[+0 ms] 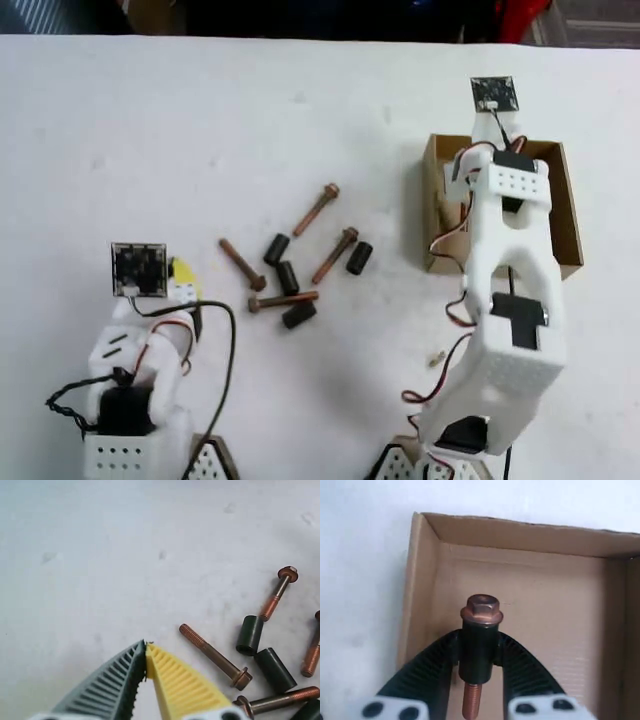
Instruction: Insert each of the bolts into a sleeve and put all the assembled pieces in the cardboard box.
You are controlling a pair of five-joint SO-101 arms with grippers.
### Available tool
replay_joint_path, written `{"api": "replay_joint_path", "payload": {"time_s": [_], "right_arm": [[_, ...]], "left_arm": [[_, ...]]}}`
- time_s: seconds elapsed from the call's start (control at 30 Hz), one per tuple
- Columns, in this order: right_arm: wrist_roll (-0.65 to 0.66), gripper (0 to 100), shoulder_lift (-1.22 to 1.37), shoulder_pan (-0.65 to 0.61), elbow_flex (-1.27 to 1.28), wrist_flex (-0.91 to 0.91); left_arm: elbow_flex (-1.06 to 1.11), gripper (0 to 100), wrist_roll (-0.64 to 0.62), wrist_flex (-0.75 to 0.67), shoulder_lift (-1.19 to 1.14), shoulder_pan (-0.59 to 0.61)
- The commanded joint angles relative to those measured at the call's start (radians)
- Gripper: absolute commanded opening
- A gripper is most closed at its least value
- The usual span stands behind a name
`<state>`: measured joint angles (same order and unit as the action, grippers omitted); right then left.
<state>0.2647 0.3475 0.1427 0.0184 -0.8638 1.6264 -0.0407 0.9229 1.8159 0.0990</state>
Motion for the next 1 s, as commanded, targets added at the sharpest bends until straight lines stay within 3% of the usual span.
{"api": "replay_joint_path", "payload": {"time_s": [0.0, 0.1, 0.27, 0.47, 0.7, 0.97], "right_arm": [[0.038, 1.8, 0.013, 0.001, -0.069, 0.004], [0.100, 1.8, 0.050, -0.005, -0.074, 0.004], [0.109, 2.6, 0.071, -0.010, -0.074, 0.002], [0.110, 12.3, 0.071, -0.012, -0.072, -0.001], [0.110, 12.4, 0.067, -0.013, -0.074, -0.001], [0.109, 12.4, -0.143, -0.022, -0.071, -0.099]], "left_arm": [[-0.005, 2, 0.008, -0.002, 0.012, 0.010], [-0.005, 2, 0.008, -0.002, 0.012, 0.010], [-0.003, 2, 0.008, -0.002, 0.012, 0.010], [0.018, 2, 0.008, -0.031, 0.012, 0.010], [0.028, 2, 0.008, -0.044, 0.012, 0.010], [0.028, 2, 0.008, -0.044, 0.012, 0.010]]}}
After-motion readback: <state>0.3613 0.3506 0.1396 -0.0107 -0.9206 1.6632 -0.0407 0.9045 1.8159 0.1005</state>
